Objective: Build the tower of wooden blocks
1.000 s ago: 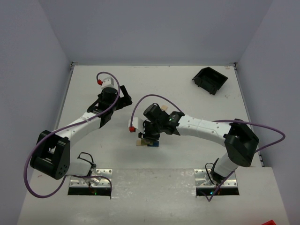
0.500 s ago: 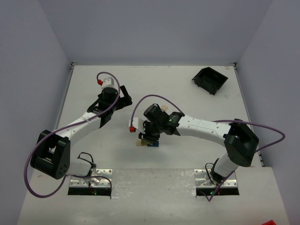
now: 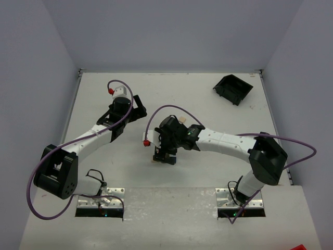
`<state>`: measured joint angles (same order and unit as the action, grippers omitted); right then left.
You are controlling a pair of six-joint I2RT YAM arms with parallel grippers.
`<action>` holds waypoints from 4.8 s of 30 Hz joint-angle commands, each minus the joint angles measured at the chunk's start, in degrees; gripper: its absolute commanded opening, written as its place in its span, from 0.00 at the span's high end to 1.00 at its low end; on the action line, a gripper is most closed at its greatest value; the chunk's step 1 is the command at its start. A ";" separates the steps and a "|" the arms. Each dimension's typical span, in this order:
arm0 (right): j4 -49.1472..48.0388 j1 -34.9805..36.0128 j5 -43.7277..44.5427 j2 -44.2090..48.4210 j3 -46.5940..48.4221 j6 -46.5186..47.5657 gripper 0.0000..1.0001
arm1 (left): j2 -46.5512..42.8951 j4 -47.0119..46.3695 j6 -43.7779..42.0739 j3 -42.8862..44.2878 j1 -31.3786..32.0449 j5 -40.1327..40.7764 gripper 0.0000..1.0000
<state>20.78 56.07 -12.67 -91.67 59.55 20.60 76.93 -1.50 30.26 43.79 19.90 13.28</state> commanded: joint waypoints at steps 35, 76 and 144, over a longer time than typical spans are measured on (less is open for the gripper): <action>-8.99 -20.94 11.36 5.81 2.16 -23.79 0.01 | -0.46 -3.12 -0.20 -0.02 -0.39 -2.06 0.00; -1.45 -30.23 0.51 -26.32 20.25 -6.27 0.47 | 1.91 -2.90 -0.64 1.21 -0.39 -0.62 0.00; 7.78 -1.58 -3.93 3.24 7.95 0.95 0.70 | -2.57 -2.99 -0.73 -0.99 -0.39 -0.35 0.00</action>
<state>29.24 54.19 -16.51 -87.69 64.32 21.04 76.05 -1.93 30.04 43.05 19.90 13.04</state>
